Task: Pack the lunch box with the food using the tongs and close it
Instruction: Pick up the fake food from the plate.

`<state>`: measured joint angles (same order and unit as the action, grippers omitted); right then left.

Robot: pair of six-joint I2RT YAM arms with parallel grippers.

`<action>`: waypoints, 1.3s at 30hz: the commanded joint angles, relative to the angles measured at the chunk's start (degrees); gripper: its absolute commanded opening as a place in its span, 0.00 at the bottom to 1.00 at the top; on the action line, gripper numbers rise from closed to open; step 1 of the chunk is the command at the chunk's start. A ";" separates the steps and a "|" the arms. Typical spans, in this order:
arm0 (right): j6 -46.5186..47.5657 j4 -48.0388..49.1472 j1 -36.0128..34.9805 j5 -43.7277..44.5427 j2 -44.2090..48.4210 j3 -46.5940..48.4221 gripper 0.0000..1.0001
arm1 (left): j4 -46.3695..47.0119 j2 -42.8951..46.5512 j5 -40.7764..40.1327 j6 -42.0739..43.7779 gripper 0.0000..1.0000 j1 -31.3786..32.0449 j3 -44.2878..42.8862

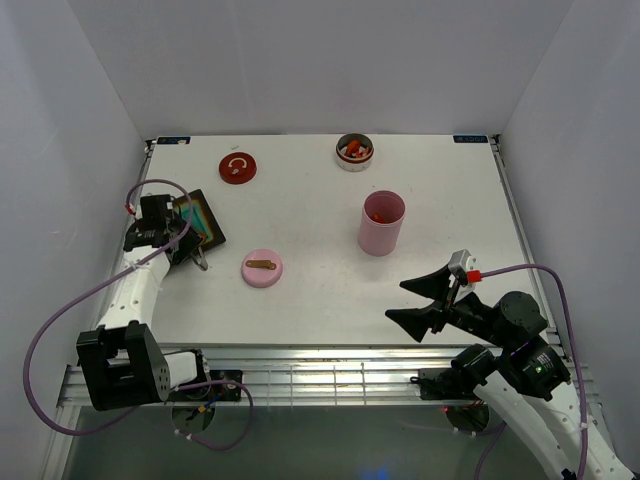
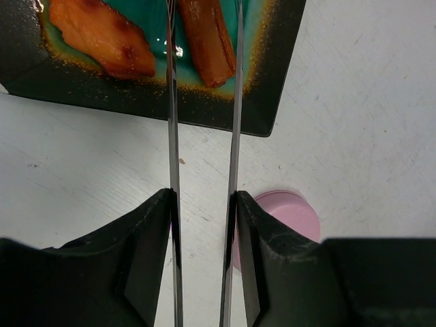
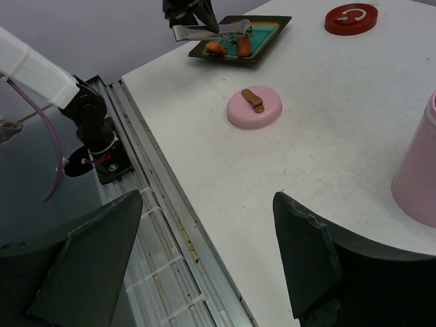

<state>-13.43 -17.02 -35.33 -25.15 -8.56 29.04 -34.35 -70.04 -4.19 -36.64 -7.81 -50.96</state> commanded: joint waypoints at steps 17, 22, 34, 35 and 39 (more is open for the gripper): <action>0.42 0.67 -0.26 0.27 1.00 1.81 0.83 | -2.91 -2.64 -5.57 -4.31 0.55 10.71 -1.16; 0.51 0.41 -0.26 0.36 1.17 1.99 0.83 | -3.80 -4.05 -6.89 -5.63 0.55 11.68 -1.25; 0.77 -0.47 -1.05 1.50 1.61 2.78 0.83 | -4.41 -6.33 -7.16 -3.88 0.54 12.21 -1.95; 0.77 -0.56 -1.23 1.50 1.61 2.78 0.83 | -4.32 -6.51 -7.07 -3.53 0.54 12.21 -2.21; 0.86 -0.83 -1.49 1.94 1.70 2.96 0.83 | -3.97 -8.26 -6.02 -2.56 0.54 12.30 -2.91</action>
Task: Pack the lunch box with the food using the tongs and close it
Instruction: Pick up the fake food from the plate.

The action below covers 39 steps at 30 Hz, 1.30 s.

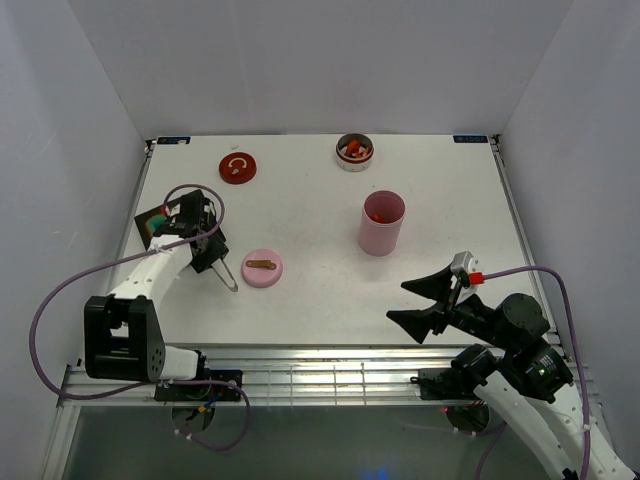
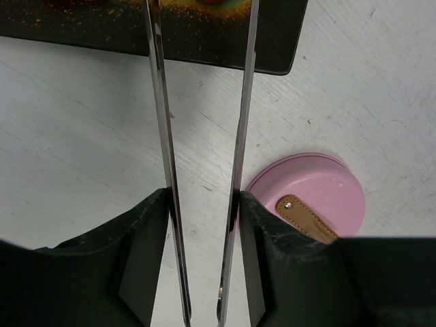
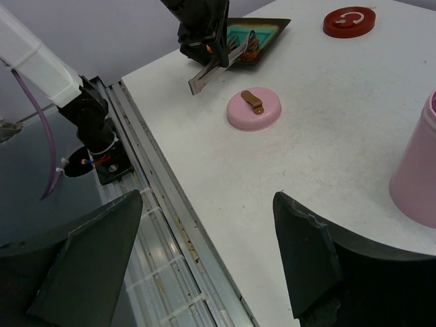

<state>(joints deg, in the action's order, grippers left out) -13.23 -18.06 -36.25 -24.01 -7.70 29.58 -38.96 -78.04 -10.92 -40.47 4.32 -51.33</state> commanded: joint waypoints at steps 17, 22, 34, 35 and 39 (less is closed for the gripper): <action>0.75 0.40 -0.93 1.51 0.85 2.32 0.83 | -8.06 -2.12 0.02 3.82 0.51 0.08 -10.98; 0.67 0.49 -0.84 1.69 0.76 2.41 0.83 | -11.04 -0.45 -1.47 4.43 0.52 0.08 -14.84; 0.58 0.40 -0.84 1.69 0.76 2.32 0.83 | -13.86 -1.06 -1.91 6.45 0.53 -0.19 -17.57; 0.67 0.31 -0.93 1.69 0.85 2.32 0.83 | -13.95 -1.24 -1.83 6.63 0.53 -0.19 -17.58; 0.58 0.31 -0.93 1.69 0.85 2.32 0.83 | -14.13 -2.47 -1.65 7.24 0.53 -0.45 -17.93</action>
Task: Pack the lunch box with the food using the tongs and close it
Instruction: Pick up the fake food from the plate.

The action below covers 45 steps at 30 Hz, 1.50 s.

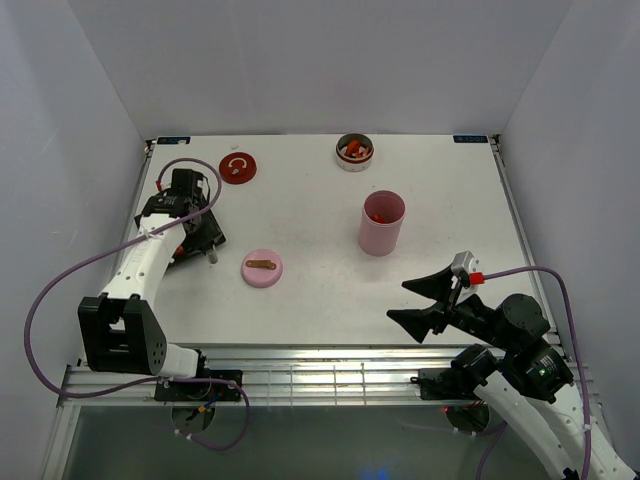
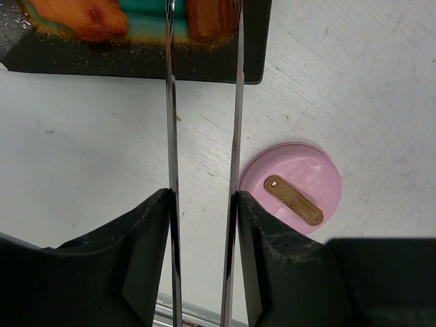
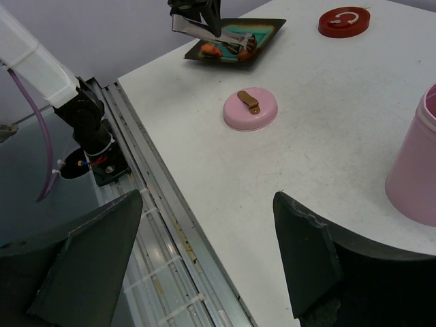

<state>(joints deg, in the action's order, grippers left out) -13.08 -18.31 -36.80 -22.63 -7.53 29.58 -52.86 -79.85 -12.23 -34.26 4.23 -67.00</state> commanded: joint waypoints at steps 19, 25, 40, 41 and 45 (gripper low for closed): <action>0.51 0.55 -0.38 0.40 0.67 2.32 0.83 | 3.47 -4.43 5.64 3.85 0.50 -3.88 -1.55; 0.43 0.64 -0.38 0.48 0.67 2.32 0.83 | 3.64 -5.23 7.39 4.20 0.48 -4.05 -1.99; 0.43 0.46 -0.38 0.48 0.76 2.32 0.83 | 1.09 -5.66 8.27 4.38 0.50 -4.05 -3.57; 0.43 0.46 -0.38 0.48 0.68 2.32 0.83 | 0.83 -5.84 8.19 4.55 0.50 -4.05 -3.66; 0.43 0.46 -0.38 0.48 0.67 2.32 0.83 | 0.57 -5.84 7.92 4.82 0.50 -4.05 -3.31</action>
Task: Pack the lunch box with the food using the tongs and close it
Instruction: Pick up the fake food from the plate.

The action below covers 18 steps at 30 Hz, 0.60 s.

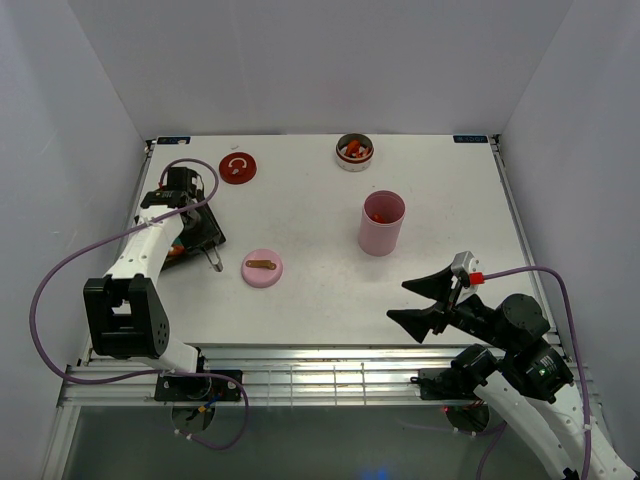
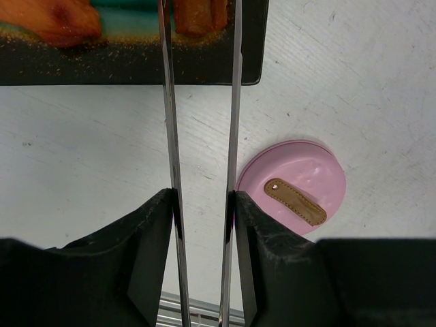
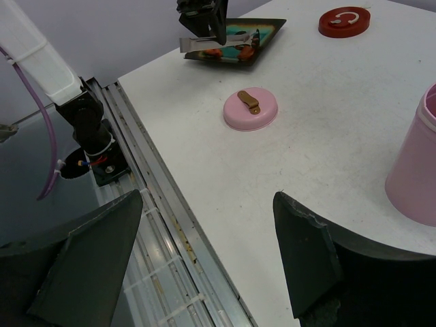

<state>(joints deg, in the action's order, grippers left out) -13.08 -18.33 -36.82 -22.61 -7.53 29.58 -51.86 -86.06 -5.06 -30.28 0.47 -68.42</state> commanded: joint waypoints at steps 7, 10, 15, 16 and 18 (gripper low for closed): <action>0.43 0.49 -0.36 0.64 0.67 2.41 0.83 | -0.44 0.19 1.98 1.89 0.50 -3.19 -0.57; 0.43 0.49 -0.36 0.64 0.68 2.32 0.83 | -0.53 0.19 2.77 2.68 0.50 -4.33 -0.13; 0.43 0.49 -0.36 0.73 0.59 2.32 0.83 | -0.44 0.19 3.57 3.48 0.50 -5.39 0.57; 0.43 0.57 -0.36 0.73 0.59 2.32 0.83 | -0.44 0.11 3.65 3.48 0.50 -5.48 0.57; 0.43 0.49 -0.36 0.73 0.59 2.32 0.83 | -0.18 0.02 4.00 3.39 0.50 -5.48 0.75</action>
<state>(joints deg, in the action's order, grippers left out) -13.08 -18.33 -36.84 -22.44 -7.53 29.58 -52.53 -86.11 -2.33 -27.66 -4.73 -67.94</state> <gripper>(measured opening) 0.833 0.502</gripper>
